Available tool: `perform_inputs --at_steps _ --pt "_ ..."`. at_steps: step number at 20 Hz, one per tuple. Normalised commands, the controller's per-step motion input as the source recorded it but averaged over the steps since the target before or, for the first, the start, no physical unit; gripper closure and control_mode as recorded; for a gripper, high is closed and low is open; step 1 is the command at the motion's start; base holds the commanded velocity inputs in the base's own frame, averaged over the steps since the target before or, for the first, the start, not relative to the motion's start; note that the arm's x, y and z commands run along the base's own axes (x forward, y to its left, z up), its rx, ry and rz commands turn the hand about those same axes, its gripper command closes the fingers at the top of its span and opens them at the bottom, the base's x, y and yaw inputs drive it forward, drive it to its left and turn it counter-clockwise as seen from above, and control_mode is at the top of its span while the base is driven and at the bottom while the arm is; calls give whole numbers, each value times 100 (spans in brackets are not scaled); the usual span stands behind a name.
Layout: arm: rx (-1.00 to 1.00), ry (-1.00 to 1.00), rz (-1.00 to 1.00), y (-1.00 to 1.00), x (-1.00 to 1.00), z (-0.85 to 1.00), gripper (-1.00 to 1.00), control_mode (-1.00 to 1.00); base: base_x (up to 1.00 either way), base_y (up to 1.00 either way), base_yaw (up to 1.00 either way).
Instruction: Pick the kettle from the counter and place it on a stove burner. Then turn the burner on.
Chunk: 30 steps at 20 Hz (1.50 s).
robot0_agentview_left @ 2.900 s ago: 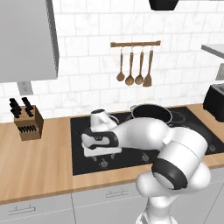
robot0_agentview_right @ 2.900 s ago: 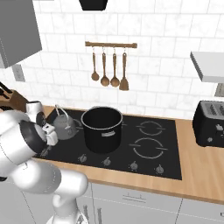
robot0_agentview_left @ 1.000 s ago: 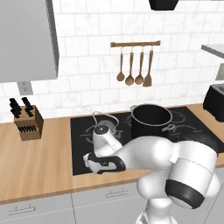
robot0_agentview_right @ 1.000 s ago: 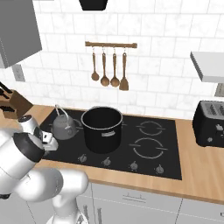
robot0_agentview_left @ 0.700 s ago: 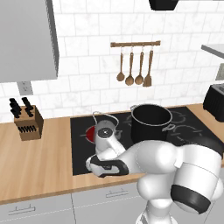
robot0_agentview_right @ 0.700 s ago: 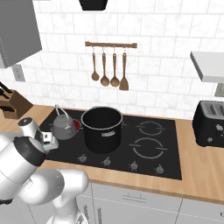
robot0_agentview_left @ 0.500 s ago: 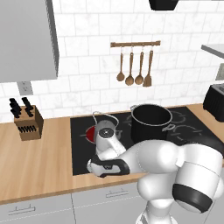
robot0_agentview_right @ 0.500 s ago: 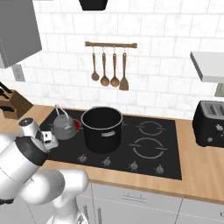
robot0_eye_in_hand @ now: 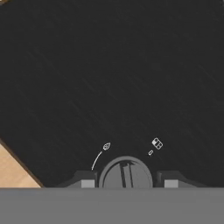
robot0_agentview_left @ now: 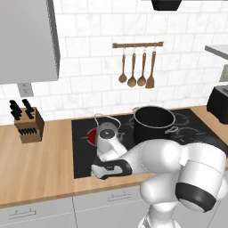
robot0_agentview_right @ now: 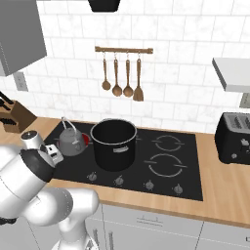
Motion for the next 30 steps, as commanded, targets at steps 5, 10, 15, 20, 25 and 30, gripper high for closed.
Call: perform_inputs --at_steps 5,10,15,20,25,30 --pt "-10 0 26 15 4 7 100 -100 0 0 0" --pt "-2 0 4 3 0 0 -100 -100 0 0 0" --pt "0 -6 0 0 0 45 -100 -100 0 0 0" --pt "1 -15 0 0 0 87 -100 -100 0 0 0" --pt "14 -34 0 -44 -57 100 -100 -100 0 0 0" --pt "42 -44 0 -100 -56 100 -100 -100 0 0 0"
